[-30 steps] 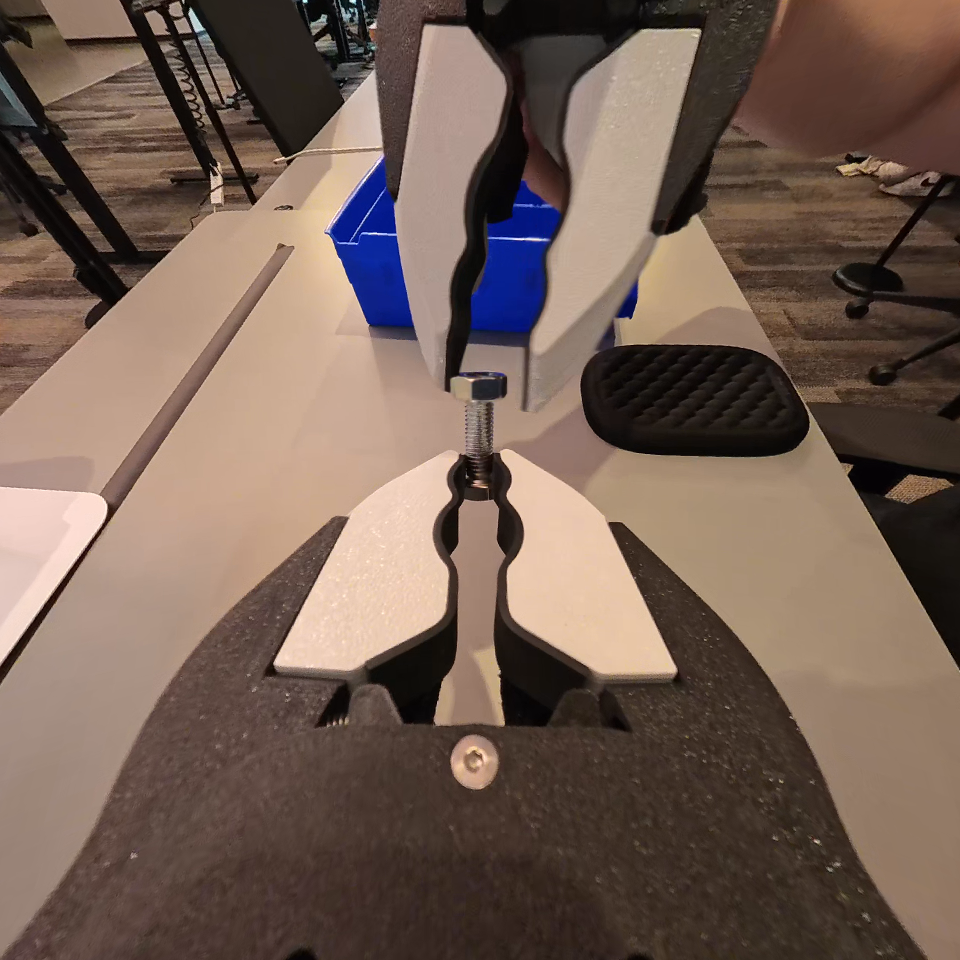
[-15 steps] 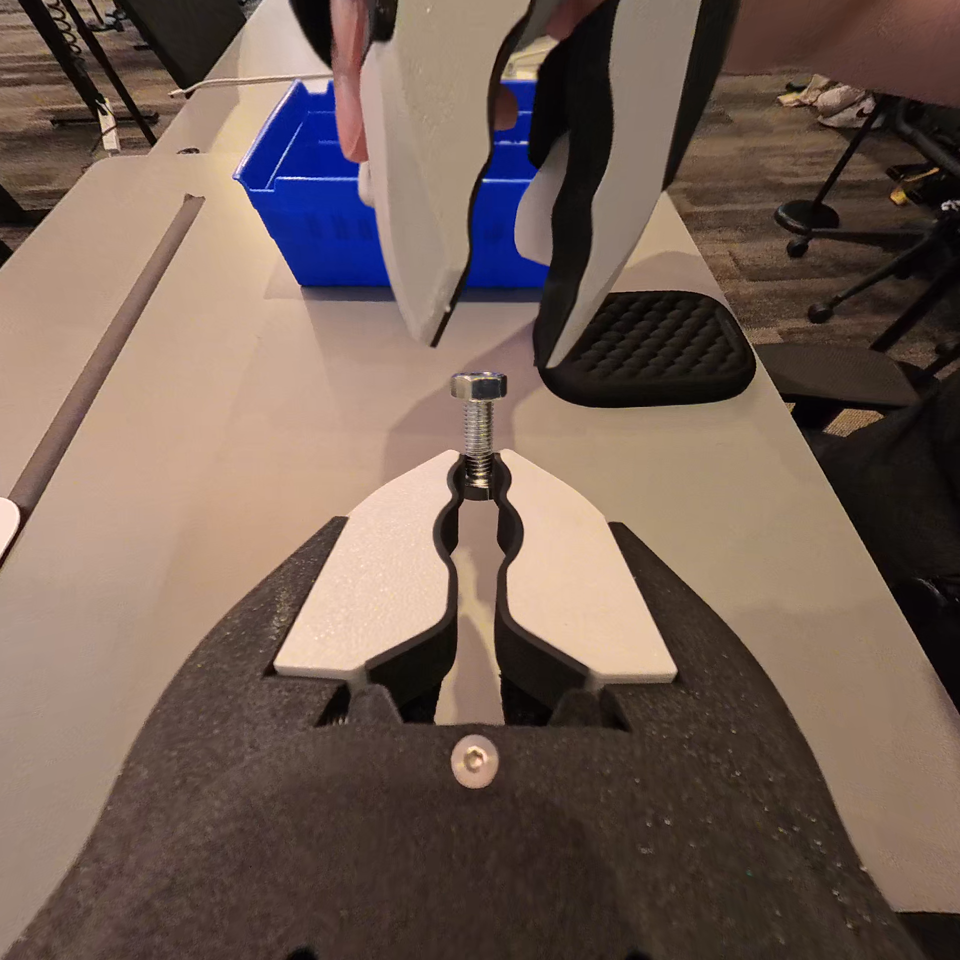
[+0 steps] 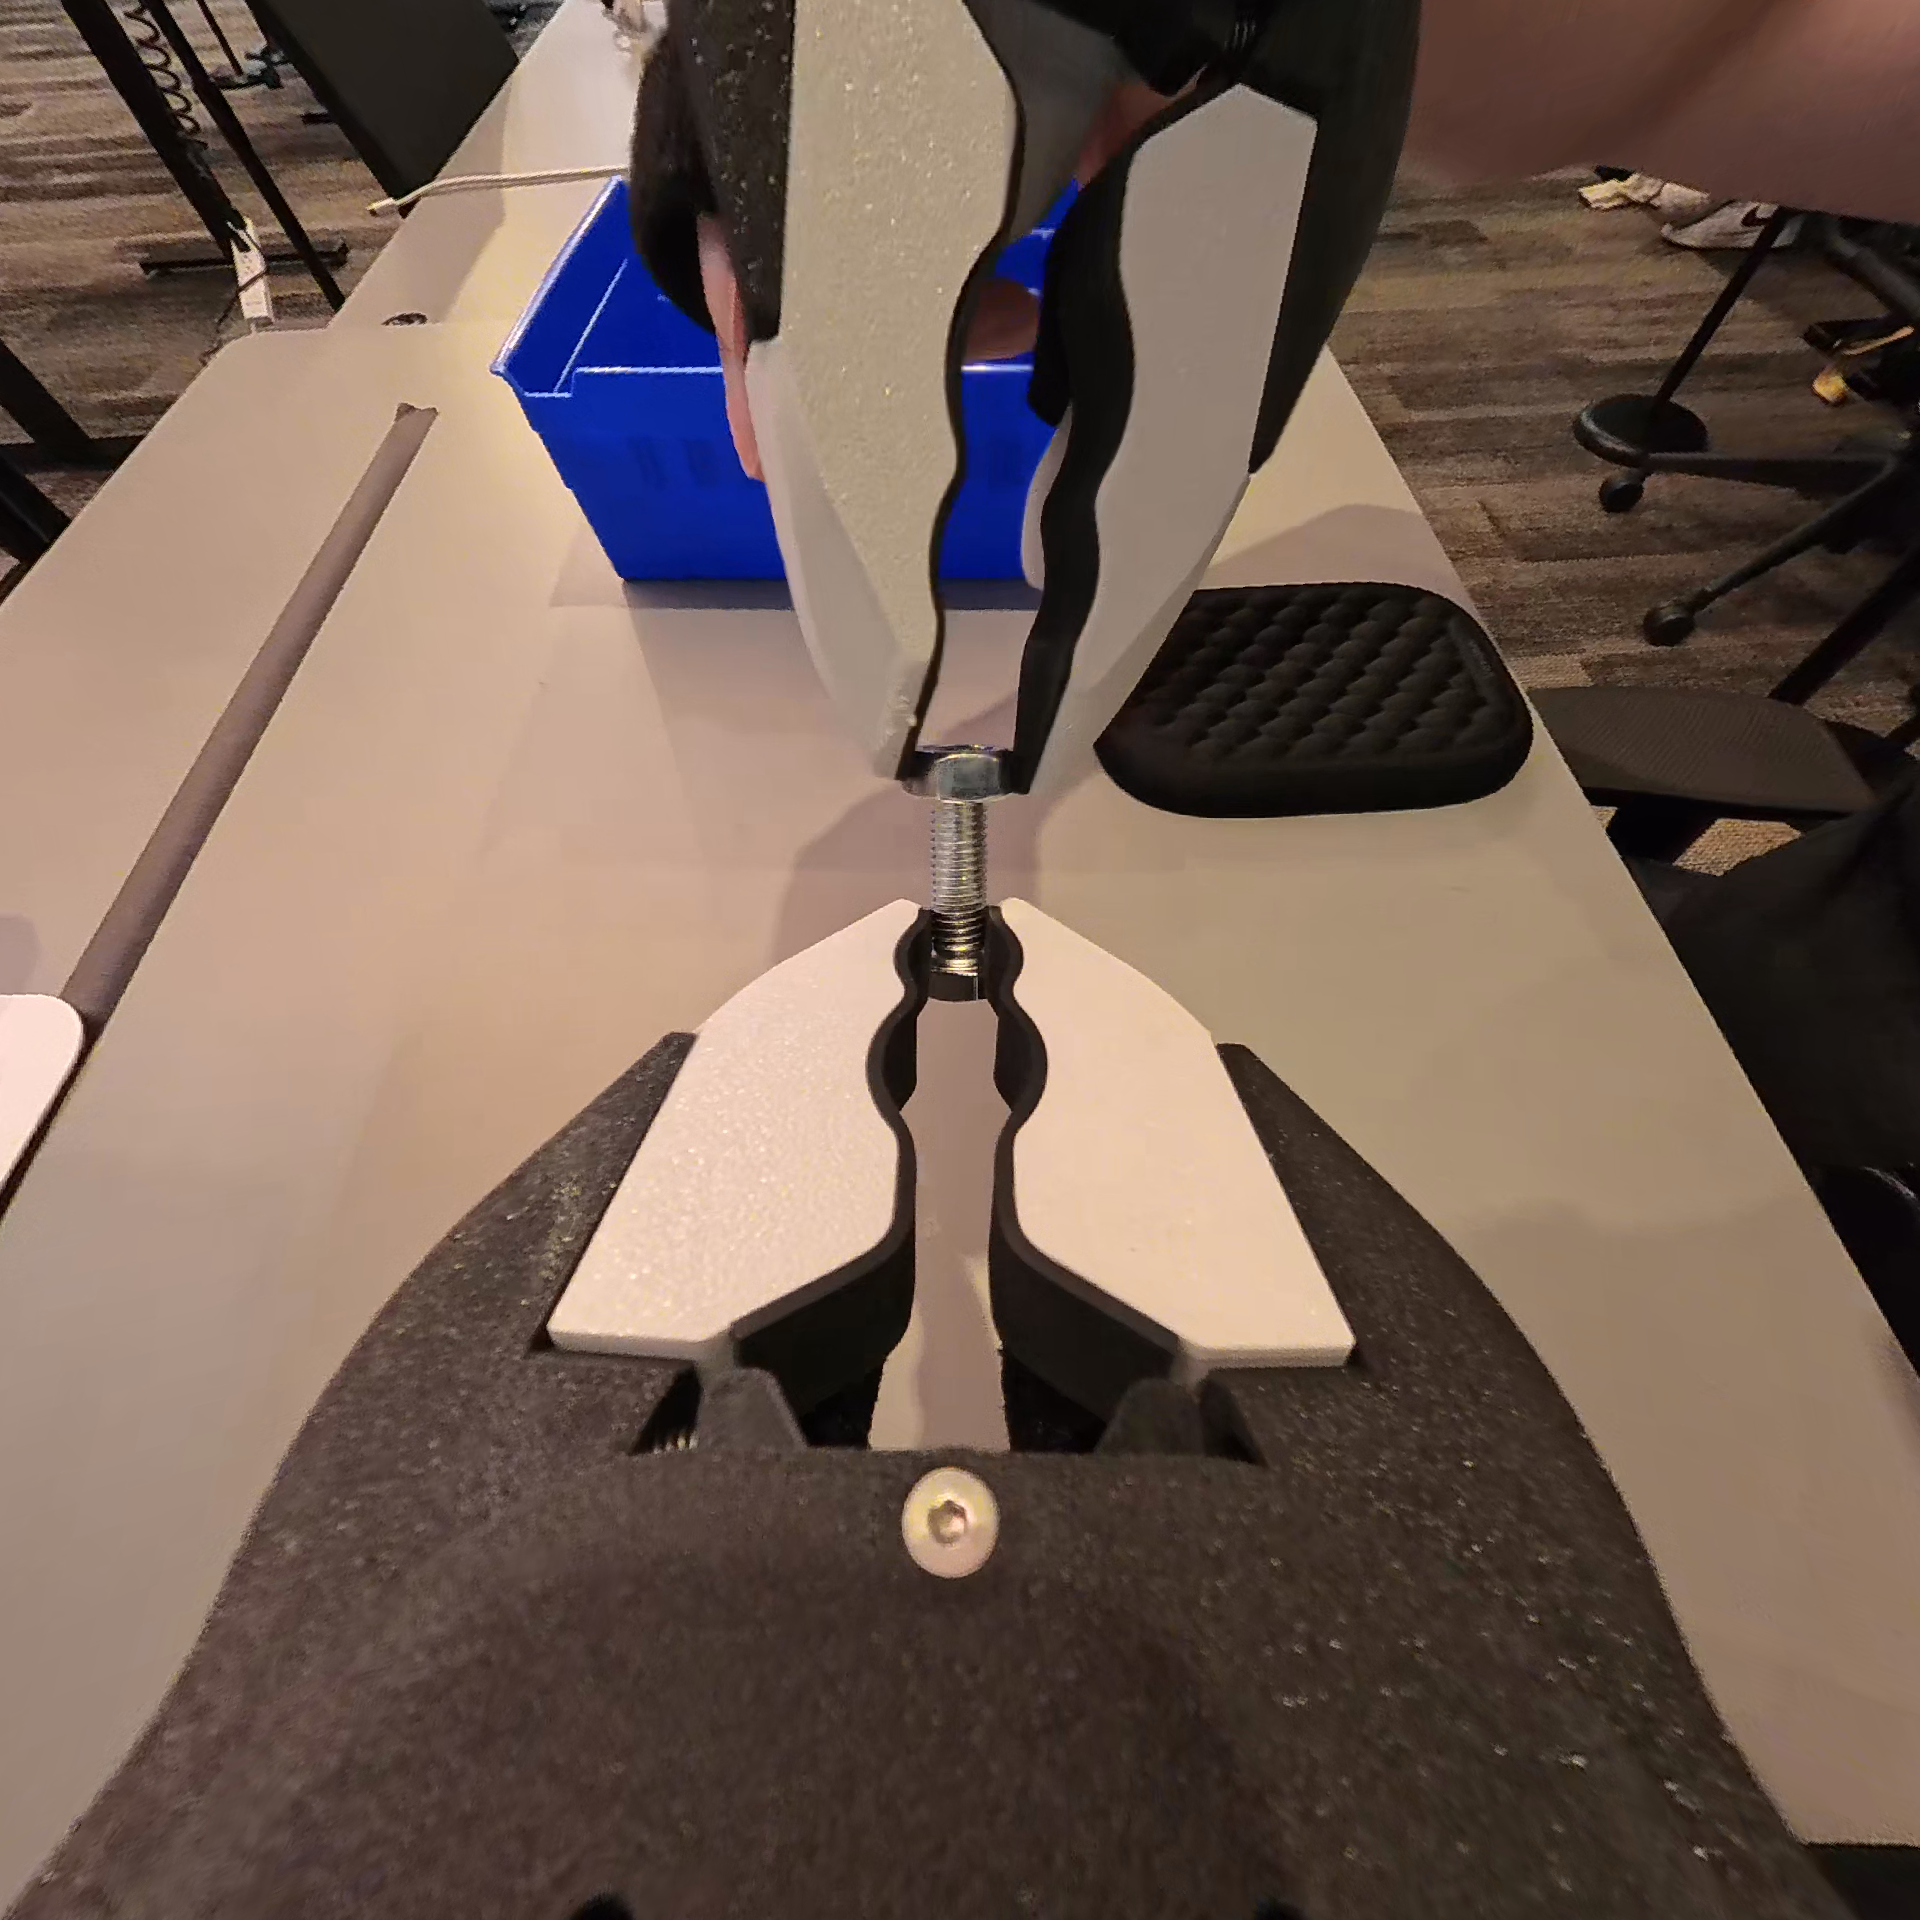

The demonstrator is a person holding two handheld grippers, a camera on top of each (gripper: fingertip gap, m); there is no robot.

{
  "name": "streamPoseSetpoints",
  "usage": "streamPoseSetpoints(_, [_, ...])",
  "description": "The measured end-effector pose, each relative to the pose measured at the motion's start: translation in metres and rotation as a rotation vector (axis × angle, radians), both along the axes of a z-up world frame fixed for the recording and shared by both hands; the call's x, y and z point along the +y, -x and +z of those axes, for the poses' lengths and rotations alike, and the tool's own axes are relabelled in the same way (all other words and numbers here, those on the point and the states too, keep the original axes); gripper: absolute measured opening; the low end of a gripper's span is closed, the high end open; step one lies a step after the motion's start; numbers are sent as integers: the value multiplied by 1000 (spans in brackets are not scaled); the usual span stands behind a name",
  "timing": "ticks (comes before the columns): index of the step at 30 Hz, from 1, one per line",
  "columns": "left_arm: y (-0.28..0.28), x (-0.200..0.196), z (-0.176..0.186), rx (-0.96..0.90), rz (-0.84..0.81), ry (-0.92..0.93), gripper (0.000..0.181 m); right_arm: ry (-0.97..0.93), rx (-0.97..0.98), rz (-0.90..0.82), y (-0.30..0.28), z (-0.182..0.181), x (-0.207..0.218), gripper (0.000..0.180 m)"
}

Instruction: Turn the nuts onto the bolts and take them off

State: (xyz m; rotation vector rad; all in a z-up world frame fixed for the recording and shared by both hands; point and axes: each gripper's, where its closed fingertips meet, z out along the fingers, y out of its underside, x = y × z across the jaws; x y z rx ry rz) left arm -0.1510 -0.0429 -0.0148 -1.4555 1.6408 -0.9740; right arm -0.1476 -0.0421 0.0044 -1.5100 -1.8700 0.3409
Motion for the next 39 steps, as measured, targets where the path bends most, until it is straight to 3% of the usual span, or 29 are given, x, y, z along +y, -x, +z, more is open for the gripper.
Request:
streamPoseSetpoints(4, [2, 7, 1, -1, 36, -20, 9, 135, 59, -145, 1, 0, 6, 19])
streamPoseSetpoints(9, [4, 12, 4, -16, 64, -21, 9, 396, 234, -445, 5, 4, 13, 19])
streamPoseSetpoints(12, [3, 11, 4, -13, 60, -19, 9, 455, 279, -496, 4, 4, 13, 19])
streamPoseSetpoints(14, [3, 10, 3, -12, 53, -15, 9, 420, 264, -468, 4, 3, 11, 19])
streamPoseSetpoints(18, [4, 6, 3, -9, 32, -1, 9, 212, 161, -311, 1, 3, 8, 39])
streamPoseSetpoints(24, [3, -5, 3, -8, -28, 17, 9, -129, -16, -49, -2, 2, 2, 31])
streamPoseSetpoints(29, [3, -17, 4, -10, -89, 35, 9, -190, -48, 114, 1, 2, -11, 33])
streamPoseSetpoints(39, [5, -26, 9, -37, -145, 49, 9, -191, -37, 181, 5, 7, -23, 18])
